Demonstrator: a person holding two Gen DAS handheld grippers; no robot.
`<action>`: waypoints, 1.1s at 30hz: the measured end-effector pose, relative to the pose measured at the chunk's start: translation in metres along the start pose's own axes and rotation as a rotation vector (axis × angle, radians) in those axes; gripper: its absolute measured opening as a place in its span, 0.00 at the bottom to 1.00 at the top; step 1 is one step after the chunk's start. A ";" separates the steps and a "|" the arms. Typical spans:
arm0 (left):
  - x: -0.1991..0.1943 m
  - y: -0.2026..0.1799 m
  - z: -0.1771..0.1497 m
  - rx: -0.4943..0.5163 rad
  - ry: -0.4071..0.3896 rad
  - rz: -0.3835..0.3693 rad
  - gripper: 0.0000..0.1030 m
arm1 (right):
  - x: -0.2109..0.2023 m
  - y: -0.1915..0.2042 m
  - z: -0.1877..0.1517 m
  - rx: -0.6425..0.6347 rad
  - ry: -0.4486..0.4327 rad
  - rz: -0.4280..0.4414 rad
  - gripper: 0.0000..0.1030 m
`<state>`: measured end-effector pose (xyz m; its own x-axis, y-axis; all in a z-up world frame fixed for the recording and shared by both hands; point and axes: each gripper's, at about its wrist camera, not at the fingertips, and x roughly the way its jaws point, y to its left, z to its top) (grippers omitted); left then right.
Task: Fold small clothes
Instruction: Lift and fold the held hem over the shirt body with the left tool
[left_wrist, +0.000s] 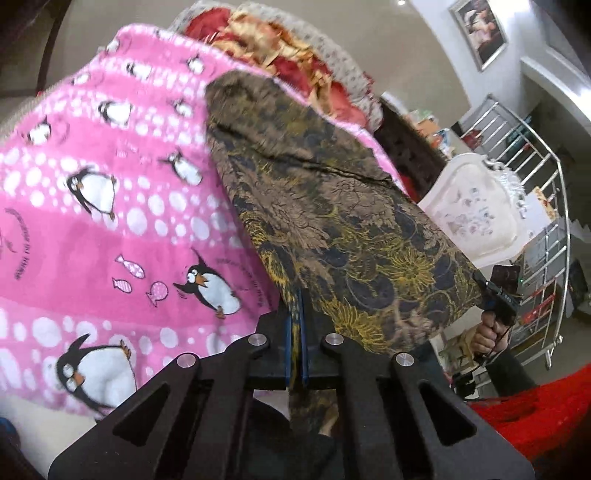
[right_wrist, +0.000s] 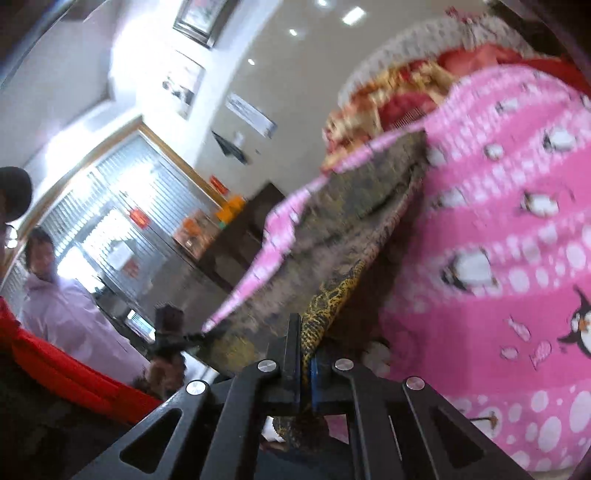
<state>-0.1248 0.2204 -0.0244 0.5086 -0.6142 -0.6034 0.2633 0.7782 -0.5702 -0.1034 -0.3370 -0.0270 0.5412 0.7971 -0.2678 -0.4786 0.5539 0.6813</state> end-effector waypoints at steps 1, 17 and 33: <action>-0.006 -0.002 -0.002 0.004 -0.007 -0.008 0.02 | -0.003 0.008 0.001 -0.012 -0.011 0.006 0.03; -0.021 -0.021 0.077 0.036 -0.132 -0.077 0.02 | -0.029 0.011 0.060 0.002 -0.090 -0.041 0.03; 0.137 0.072 0.252 -0.143 -0.176 0.122 0.01 | 0.135 -0.127 0.204 0.166 -0.086 -0.382 0.03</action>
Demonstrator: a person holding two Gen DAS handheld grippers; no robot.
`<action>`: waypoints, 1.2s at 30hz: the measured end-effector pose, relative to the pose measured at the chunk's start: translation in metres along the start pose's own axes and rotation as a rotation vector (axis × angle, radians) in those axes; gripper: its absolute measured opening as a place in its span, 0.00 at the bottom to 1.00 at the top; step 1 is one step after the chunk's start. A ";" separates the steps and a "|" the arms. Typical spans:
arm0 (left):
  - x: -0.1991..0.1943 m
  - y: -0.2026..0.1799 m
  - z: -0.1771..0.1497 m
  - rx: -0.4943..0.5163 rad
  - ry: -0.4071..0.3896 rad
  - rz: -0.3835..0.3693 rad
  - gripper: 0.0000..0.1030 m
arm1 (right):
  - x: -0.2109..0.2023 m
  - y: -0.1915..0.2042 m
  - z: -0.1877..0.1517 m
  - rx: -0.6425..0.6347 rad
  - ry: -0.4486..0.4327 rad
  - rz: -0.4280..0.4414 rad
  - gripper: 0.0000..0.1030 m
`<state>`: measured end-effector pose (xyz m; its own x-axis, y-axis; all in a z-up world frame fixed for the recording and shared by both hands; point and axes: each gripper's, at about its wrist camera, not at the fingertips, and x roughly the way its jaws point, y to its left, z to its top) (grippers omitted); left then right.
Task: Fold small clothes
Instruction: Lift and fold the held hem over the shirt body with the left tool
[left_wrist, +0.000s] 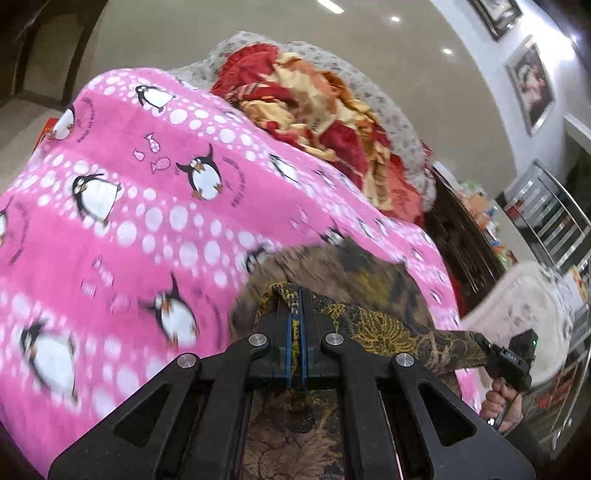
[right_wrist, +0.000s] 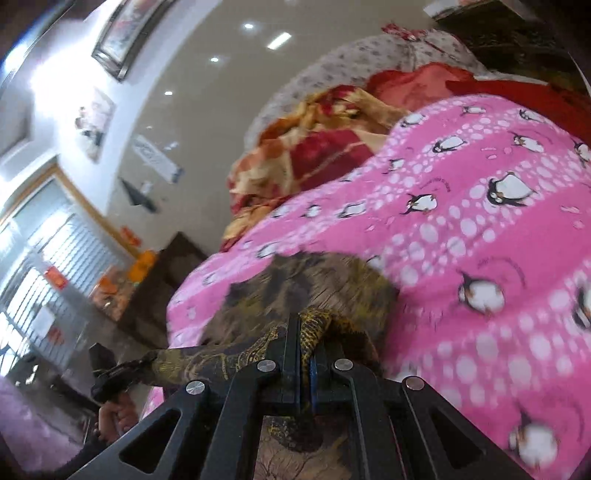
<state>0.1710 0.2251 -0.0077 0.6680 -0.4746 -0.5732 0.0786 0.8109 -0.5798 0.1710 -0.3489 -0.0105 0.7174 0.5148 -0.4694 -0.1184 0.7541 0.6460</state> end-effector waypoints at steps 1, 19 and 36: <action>0.008 0.002 0.005 -0.001 0.001 0.005 0.01 | 0.011 -0.002 0.007 -0.003 0.000 -0.021 0.03; 0.086 0.057 0.002 -0.053 0.066 0.071 0.05 | 0.100 -0.067 0.019 0.094 0.113 -0.160 0.03; -0.002 -0.110 -0.111 0.193 0.036 0.127 0.27 | 0.043 0.116 -0.084 -0.231 0.062 -0.149 0.20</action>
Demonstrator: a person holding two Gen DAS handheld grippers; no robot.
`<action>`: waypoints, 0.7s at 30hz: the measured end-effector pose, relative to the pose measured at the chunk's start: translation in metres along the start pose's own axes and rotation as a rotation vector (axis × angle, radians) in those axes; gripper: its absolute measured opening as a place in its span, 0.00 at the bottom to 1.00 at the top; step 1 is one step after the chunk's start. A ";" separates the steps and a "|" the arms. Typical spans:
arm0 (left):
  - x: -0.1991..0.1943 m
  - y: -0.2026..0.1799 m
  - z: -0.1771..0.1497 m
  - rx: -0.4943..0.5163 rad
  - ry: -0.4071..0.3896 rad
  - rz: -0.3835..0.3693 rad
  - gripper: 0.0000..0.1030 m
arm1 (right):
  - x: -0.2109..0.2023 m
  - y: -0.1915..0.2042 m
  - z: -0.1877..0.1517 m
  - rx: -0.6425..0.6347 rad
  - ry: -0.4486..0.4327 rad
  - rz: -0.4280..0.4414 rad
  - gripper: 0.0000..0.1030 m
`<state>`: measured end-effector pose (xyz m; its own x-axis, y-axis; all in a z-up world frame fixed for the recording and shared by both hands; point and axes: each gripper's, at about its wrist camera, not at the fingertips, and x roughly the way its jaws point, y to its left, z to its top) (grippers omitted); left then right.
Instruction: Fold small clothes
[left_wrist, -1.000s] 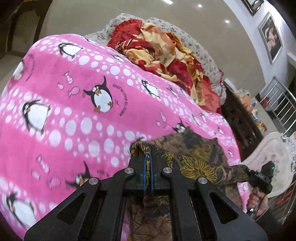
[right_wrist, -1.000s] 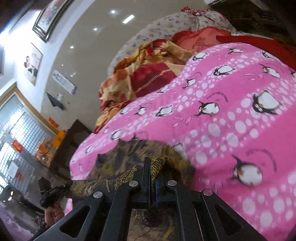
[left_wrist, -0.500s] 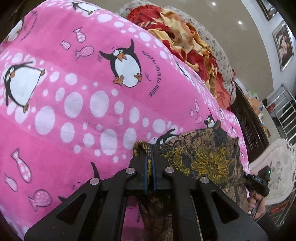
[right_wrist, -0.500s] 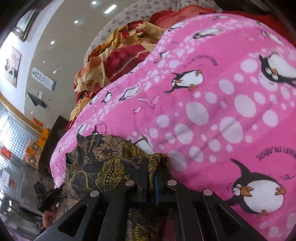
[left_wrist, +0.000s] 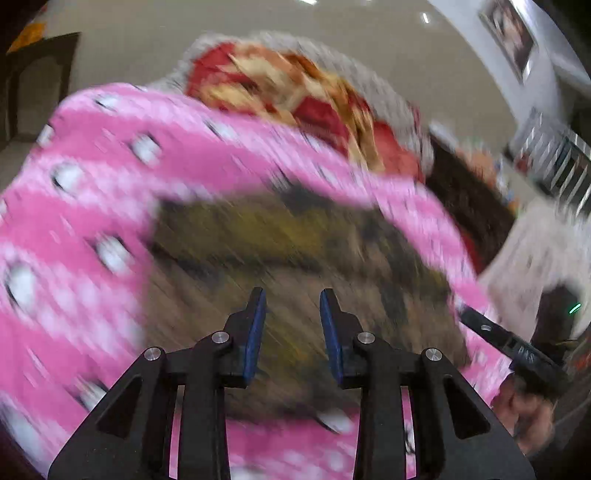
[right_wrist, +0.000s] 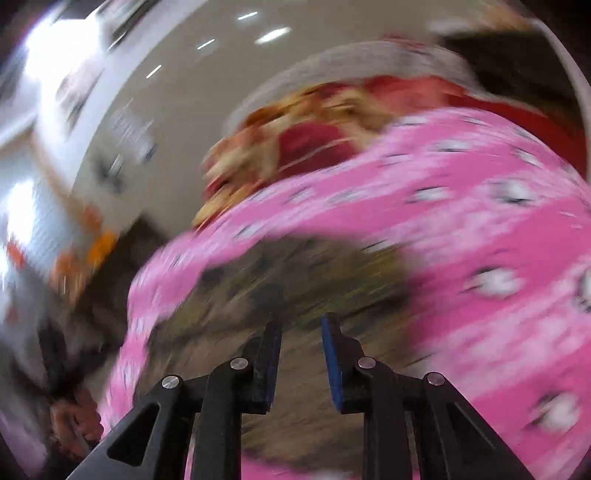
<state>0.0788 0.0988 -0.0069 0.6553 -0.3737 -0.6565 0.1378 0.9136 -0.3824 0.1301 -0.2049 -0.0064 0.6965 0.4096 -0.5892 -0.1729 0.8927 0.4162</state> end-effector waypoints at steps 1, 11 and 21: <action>0.013 -0.013 -0.015 0.014 0.031 0.040 0.27 | 0.017 0.030 -0.015 -0.048 0.037 0.007 0.20; 0.021 0.069 -0.040 -0.111 0.103 0.101 0.02 | 0.054 0.017 -0.057 -0.049 0.151 -0.109 0.09; 0.016 0.080 -0.039 -0.126 0.080 0.101 0.02 | -0.008 -0.086 -0.059 0.117 0.142 -0.118 0.00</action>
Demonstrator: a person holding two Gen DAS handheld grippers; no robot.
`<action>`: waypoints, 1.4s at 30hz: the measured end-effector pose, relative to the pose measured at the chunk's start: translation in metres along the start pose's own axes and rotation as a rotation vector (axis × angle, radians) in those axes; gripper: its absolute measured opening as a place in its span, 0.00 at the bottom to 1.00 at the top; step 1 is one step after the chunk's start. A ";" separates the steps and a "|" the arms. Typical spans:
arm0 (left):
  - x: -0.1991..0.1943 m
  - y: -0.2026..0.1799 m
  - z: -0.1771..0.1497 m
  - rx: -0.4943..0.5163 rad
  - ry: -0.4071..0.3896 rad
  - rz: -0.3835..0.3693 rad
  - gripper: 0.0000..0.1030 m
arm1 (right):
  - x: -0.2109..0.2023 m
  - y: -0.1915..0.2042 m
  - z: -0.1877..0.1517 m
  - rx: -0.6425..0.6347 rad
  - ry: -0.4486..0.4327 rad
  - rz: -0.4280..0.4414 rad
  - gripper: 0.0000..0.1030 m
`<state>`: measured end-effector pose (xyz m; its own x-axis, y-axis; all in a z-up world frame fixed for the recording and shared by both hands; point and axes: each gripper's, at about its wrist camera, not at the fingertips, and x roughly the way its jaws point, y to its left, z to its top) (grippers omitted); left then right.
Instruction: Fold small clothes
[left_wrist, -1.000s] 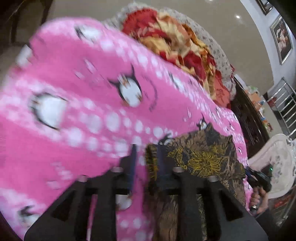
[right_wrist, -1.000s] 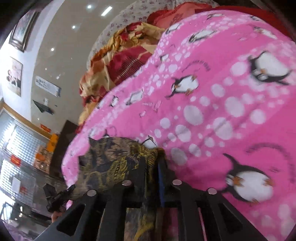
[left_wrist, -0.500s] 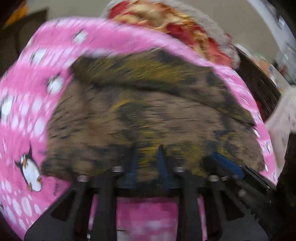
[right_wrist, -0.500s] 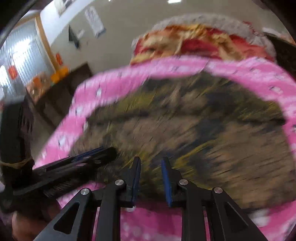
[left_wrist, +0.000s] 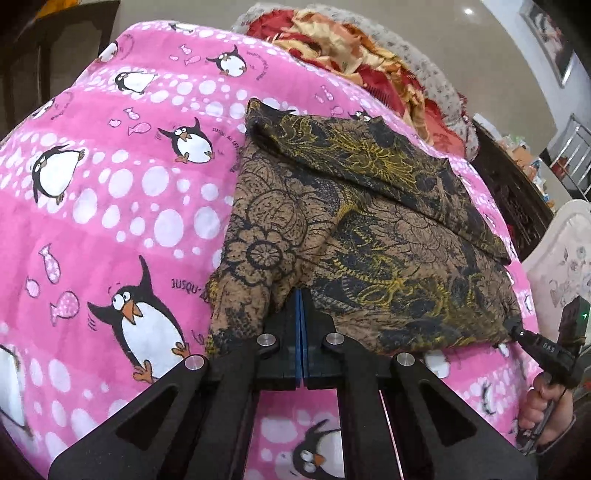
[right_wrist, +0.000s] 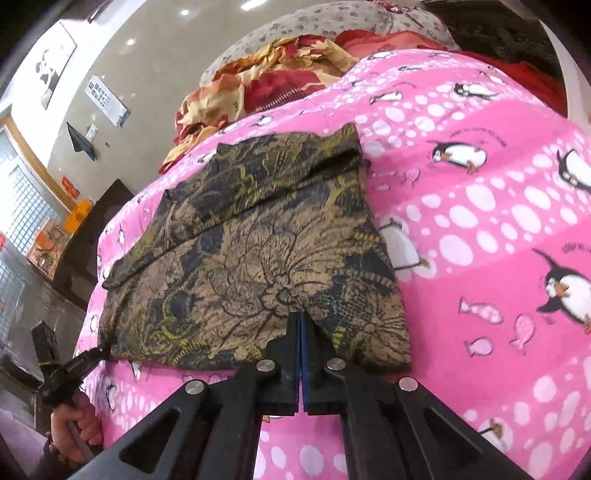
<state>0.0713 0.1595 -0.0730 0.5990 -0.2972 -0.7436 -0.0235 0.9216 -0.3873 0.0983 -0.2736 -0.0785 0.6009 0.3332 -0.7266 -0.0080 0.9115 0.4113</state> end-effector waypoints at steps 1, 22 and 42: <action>-0.008 -0.004 0.009 -0.009 -0.004 0.007 0.02 | -0.005 0.009 0.009 -0.014 0.028 -0.018 0.00; 0.091 -0.049 0.110 0.020 0.058 0.108 0.02 | 0.071 0.023 0.098 -0.099 0.090 -0.214 0.03; 0.130 -0.026 0.182 0.002 -0.238 0.112 0.02 | 0.099 0.007 0.163 -0.014 -0.265 -0.140 0.03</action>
<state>0.2956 0.1421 -0.0604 0.7640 -0.1266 -0.6326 -0.0986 0.9461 -0.3084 0.2883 -0.2735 -0.0578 0.7845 0.1307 -0.6062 0.0802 0.9479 0.3082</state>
